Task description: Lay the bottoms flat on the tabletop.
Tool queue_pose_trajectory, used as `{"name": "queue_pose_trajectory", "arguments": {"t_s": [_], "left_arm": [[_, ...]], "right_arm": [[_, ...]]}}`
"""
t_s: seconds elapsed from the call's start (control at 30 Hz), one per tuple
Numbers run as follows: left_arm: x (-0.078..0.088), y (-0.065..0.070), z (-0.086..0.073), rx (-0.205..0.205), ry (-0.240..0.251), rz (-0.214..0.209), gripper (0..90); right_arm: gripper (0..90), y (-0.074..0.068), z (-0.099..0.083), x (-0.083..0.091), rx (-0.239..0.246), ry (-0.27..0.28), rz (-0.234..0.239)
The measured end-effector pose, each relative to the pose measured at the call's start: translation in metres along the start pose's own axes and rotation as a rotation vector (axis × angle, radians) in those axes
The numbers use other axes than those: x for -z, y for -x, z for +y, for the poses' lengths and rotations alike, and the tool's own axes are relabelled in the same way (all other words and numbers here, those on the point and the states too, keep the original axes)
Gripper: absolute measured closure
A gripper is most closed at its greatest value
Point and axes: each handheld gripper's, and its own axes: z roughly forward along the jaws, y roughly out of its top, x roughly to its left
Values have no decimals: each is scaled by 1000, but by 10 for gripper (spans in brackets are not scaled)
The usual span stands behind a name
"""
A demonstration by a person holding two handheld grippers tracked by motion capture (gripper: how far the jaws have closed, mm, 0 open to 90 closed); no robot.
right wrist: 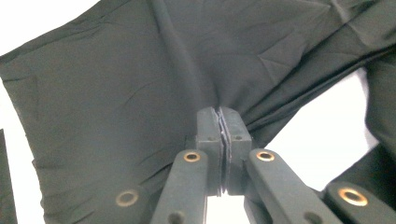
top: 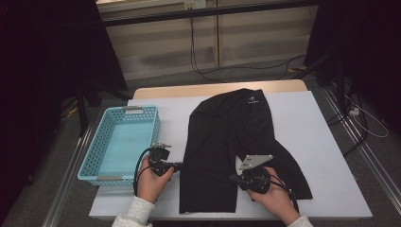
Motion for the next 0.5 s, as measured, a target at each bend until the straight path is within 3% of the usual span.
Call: {"name": "queue_pose_trajectory", "arguments": {"t_s": [0.5], "left_arm": [[14, -6, 1, 12, 8, 24, 900]], "right_arm": [[889, -14, 7, -9, 26, 5, 15]]}}
